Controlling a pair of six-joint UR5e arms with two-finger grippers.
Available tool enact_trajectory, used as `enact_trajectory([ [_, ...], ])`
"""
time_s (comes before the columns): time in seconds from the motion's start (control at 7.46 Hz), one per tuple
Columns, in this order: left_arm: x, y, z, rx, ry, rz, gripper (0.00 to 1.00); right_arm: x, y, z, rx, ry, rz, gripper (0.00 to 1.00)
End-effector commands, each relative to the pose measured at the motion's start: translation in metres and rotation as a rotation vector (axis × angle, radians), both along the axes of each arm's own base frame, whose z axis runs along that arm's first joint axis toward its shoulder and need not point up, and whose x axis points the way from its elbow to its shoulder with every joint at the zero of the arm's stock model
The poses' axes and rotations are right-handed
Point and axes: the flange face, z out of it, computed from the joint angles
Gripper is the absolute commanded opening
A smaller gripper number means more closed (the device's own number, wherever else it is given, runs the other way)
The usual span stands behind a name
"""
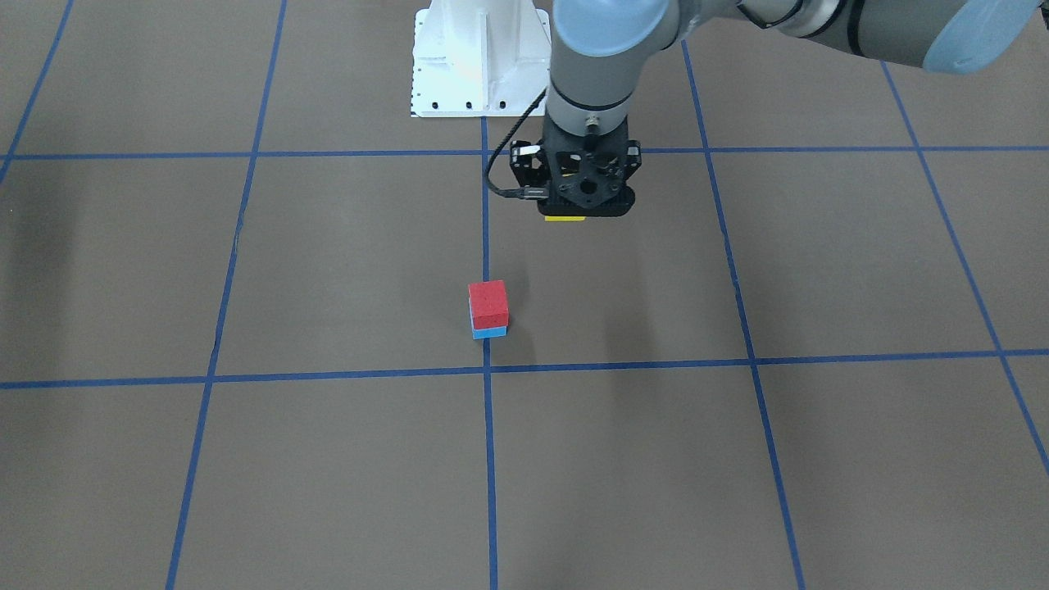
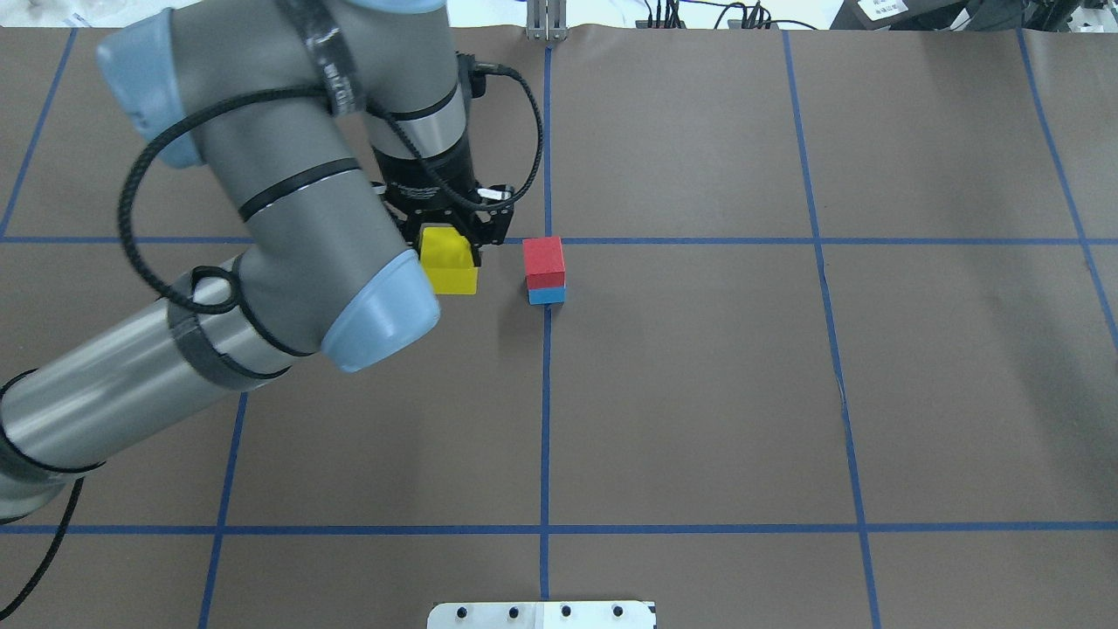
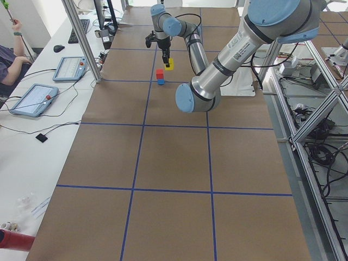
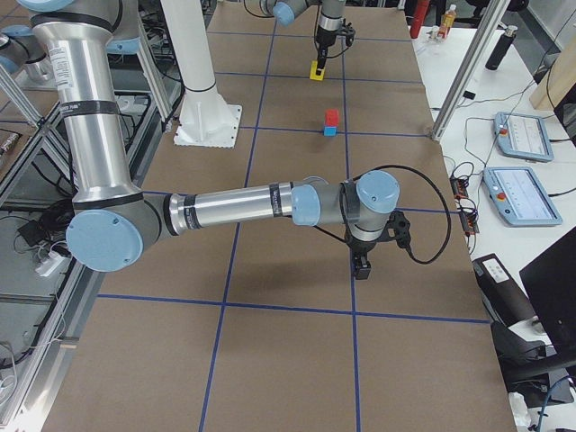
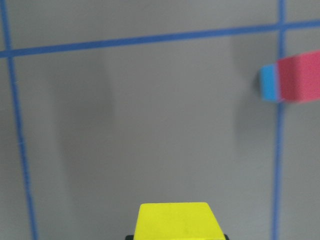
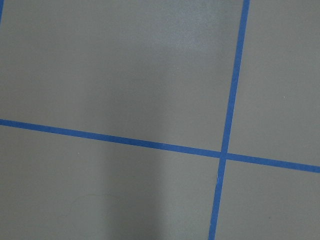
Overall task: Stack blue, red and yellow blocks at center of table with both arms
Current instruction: 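Lift the yellow cube and carry it above the red cube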
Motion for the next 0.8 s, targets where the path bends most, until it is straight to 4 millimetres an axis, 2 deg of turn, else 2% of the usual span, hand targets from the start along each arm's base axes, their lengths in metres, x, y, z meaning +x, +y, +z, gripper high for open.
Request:
enact_trajectory([
  [0.0,0.041,-0.034,-0.016,-0.042,0.036,-0.074,0.0,0.0,0.0,-0.001,0.001,-0.001,0.001,0.99],
  [0.13,0.051,-0.04,-0.009,-0.063,0.034,-0.089,0.0,0.001,0.0,-0.001,0.003,-0.001,0.002,0.99],
  [0.67,0.092,-0.037,0.007,-0.075,0.045,-0.079,0.0,0.001,0.001,0.001,0.0,0.001,0.002,0.99],
])
